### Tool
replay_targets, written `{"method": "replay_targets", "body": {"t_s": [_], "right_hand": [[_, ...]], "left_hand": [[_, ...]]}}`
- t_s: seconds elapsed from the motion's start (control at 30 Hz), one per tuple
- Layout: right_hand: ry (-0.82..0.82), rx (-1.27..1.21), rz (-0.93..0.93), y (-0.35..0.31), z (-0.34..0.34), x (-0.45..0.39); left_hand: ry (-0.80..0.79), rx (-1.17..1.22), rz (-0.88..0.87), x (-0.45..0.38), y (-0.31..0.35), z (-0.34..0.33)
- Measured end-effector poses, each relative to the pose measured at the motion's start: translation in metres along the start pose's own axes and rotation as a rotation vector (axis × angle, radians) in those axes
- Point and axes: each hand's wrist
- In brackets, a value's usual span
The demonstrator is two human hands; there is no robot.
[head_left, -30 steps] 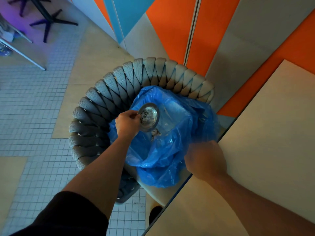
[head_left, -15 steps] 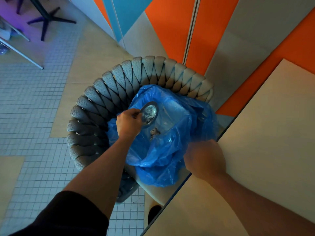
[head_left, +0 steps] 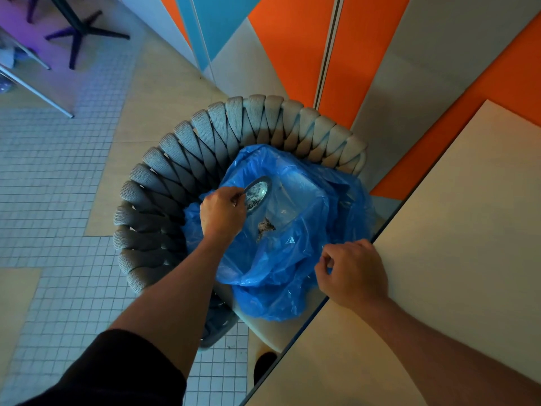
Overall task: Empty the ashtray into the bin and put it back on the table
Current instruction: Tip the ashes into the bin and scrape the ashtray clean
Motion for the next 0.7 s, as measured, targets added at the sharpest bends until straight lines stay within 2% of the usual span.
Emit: {"method": "replay_targets", "body": {"t_s": [0.5, 0.7], "right_hand": [[0.004, 0.007, -0.003, 0.0005, -0.0007, 0.0001], [0.002, 0.012, -0.005, 0.0003, -0.0019, -0.0005]], "left_hand": [[0.0, -0.025, -0.053, 0.0036, 0.0023, -0.0014], [-0.069, -0.086, -0.08, 0.0049, 0.0016, -0.0051]]}}
Point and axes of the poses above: each hand's wrist, its own x-axis away from the middle knuckle, its own z-axis out of the back of the hand, y = z × x, and after that the axes turned 13 degrees about -x, right-handed
